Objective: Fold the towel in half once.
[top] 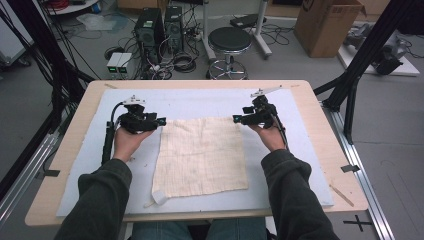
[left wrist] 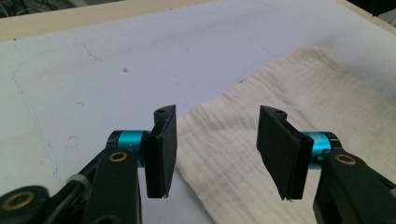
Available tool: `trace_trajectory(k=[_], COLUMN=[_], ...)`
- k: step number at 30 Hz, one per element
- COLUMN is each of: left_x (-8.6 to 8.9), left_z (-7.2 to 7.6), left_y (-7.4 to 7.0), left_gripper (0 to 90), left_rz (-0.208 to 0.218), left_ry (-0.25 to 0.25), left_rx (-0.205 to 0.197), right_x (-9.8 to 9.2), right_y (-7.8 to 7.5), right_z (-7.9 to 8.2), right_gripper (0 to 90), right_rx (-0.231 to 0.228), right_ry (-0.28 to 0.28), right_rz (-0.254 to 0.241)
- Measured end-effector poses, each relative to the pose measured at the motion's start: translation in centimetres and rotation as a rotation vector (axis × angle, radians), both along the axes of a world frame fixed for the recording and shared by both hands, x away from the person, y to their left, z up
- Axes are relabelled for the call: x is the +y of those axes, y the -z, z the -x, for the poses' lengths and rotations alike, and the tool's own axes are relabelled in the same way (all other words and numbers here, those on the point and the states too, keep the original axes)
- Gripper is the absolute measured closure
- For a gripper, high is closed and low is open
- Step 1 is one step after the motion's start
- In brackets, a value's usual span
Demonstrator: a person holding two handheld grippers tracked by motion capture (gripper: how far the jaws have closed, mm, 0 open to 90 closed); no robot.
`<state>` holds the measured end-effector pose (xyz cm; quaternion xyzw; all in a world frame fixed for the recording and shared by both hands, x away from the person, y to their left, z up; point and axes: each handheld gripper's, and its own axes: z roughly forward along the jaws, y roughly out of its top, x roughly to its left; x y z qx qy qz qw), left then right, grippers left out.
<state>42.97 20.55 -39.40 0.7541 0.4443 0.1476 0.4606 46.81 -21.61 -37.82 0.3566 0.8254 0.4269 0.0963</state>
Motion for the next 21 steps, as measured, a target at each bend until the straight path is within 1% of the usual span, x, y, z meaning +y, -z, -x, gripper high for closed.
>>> trace_trajectory(k=[1, 3, 4, 6, 8, 9, 11, 13, 14, 15, 16, 17, 18, 21], left_x=[-0.1, -0.1, -0.2, -0.4, -0.8, -1.0, -1.4, -1.7, -1.8, -1.8, -1.9, -2.0, -2.1, -2.1], left_z=[-0.4, -0.9, -1.2, -1.6, -2.0, -2.2, -2.5, -2.8, -2.9, -3.0, -3.1, -3.1, -3.1, -3.2], left_y=[0.3, 0.7, 1.1, 1.6, 2.3, 2.6, 3.3, 4.0, 4.2, 4.4, 4.7, 4.9, 4.9, 4.9], left_gripper=[48.3, 49.9, 51.5, 53.5, 54.8, 54.8, 55.2, 55.3, 55.6, 55.7, 55.7, 55.7, 56.0, 63.8], left_rz=[-0.004, -0.015, -0.021, -0.022, -0.026, -0.033, -0.063, -0.079, -0.082, -0.097, -0.102, -0.105, -0.109, -0.111], left_ry=[-0.014, -0.023, -0.039, -0.052, -0.068, -0.071, -0.075, -0.088, -0.095, -0.1, -0.105, -0.111, -0.114, -0.128], left_rx=[0.01, 0.022, 0.022, 0.021, 0.027, 0.033, 0.042, 0.061, 0.066, 0.077, 0.087, 0.09, 0.082, 0.077], right_x=[0.0, 0.1, 0.2, 0.4, 0.6, 0.6, 0.7, 0.7, 0.6, 0.5, 0.3, 0.2, 0.1, 0.2], right_y=[0.0, 0.2, 0.4, 1.0, 1.7, 2.1, 2.8, 3.4, 3.8, 4.1, 4.4, 4.7, 5.0, 5.5], right_z=[-0.3, -0.8, -1.1, -1.5, -2.0, -2.2, -2.6, -3.0, -3.3, -3.4, -3.6, -3.7, -3.9, -4.1], right_gripper=[37.0, 40.0, 42.0, 46.5, 49.0, 50.1, 51.4, 52.3, 52.4, 52.4, 52.5, 52.8, 53.2, 56.6], right_rx=[-0.005, -0.008, -0.004, -0.006, 0.006, 0.015, 0.036, 0.048, 0.065, 0.071, 0.087, 0.099, 0.11, 0.133], right_ry=[0.007, 0.023, 0.03, 0.042, 0.056, 0.061, 0.083, 0.097, 0.111, 0.123, 0.133, 0.146, 0.155, 0.156], right_rz=[0.001, -0.009, -0.008, 0.004, 0.013, 0.019, 0.038, 0.056, 0.064, 0.067, 0.064, 0.063, 0.065, 0.069])
